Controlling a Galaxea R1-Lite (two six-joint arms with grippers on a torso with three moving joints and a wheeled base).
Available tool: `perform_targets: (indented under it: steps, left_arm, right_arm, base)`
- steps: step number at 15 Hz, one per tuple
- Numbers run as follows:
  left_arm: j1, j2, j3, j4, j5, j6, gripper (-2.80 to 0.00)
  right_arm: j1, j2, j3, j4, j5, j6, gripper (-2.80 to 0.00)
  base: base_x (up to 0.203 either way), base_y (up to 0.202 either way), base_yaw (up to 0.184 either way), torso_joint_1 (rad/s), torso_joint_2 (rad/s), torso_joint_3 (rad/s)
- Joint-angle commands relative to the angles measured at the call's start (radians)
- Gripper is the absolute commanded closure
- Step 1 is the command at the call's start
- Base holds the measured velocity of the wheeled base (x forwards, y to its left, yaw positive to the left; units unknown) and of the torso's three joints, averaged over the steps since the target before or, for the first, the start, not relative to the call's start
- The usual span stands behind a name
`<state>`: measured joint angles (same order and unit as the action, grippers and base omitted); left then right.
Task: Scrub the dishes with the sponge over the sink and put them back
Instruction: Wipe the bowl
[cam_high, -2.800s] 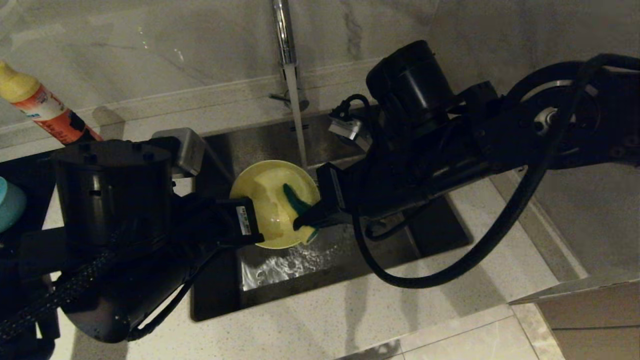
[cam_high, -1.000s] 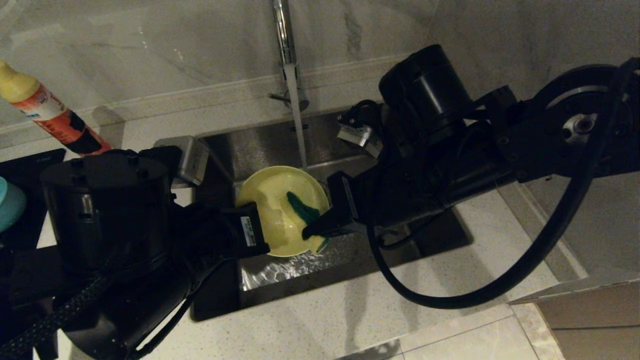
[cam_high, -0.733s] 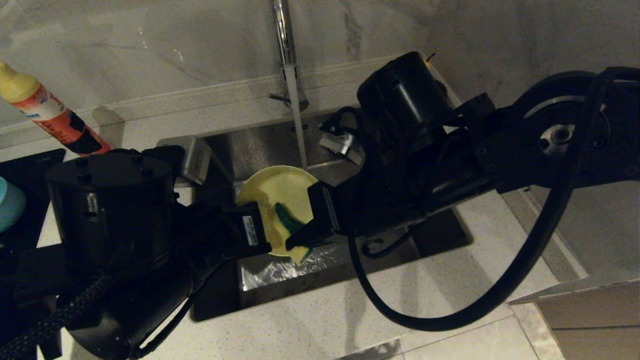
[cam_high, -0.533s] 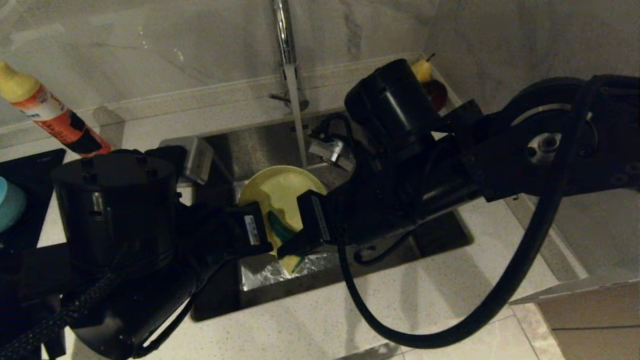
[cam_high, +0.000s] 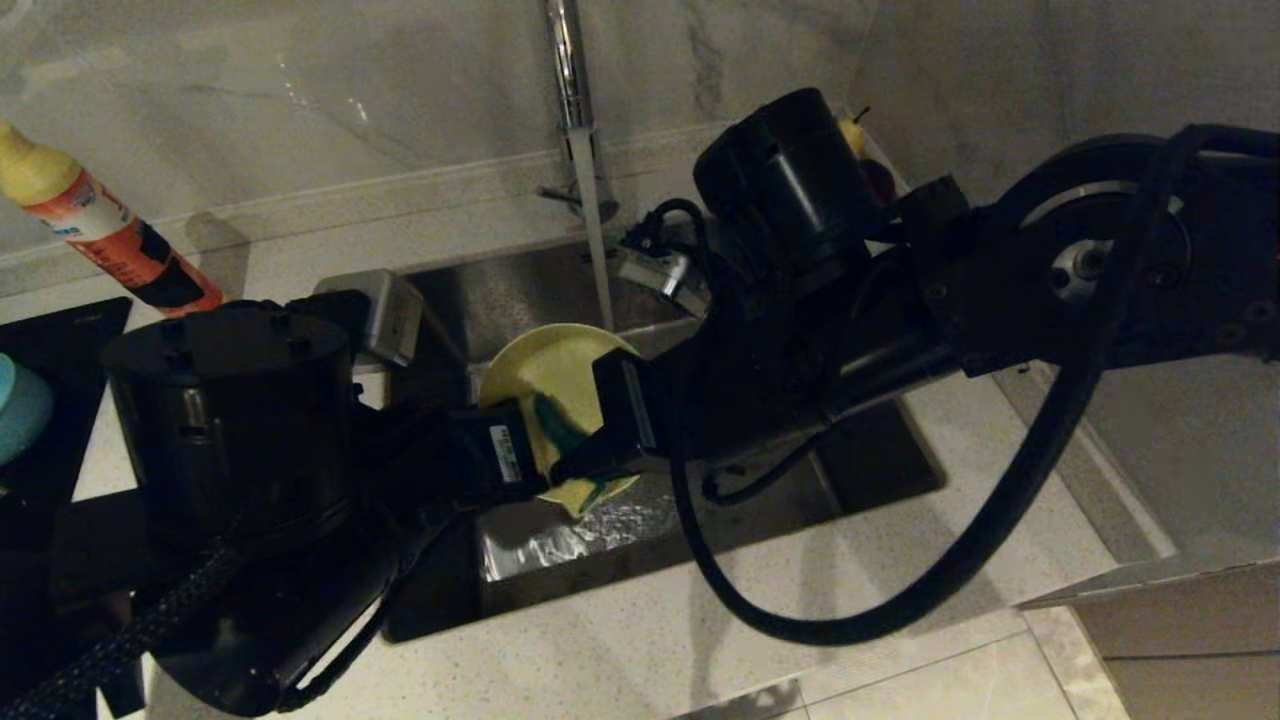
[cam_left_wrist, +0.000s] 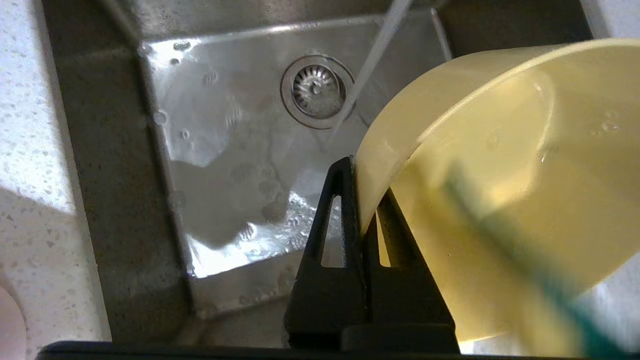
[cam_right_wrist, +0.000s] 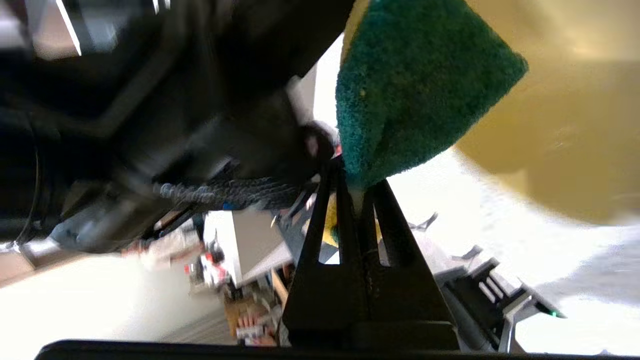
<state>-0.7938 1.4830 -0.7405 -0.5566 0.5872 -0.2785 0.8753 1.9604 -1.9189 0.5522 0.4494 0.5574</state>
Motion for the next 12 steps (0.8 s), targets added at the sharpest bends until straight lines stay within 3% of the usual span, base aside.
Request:
perform_targets:
  steps: [1, 6, 12]
  left_arm:
    - [-0.001, -0.004, 0.011, -0.005, 0.003, -0.002, 0.00]
    - [0.001, -0.009, 0.027, -0.006, 0.003, -0.002, 0.00]
    - [0.018, -0.010, 0.020, -0.006, 0.005, -0.002, 0.00]
  right_arm:
    - [-0.040, -0.019, -0.006, 0.005, 0.003, 0.002, 0.00]
    - [-0.087, -0.049, -0.008, 0.003, 0.002, -0.002, 0.00]
    - [-0.056, -0.059, 0.037, 0.047, 0.005, -0.002, 0.00]
  base:
    - [0.000, 0.000, 0.000, 0.000, 0.00, 0.000]
    - [0.000, 0.000, 0.000, 0.000, 0.00, 0.000]
    - [0.000, 0.000, 0.000, 0.000, 0.00, 0.000]
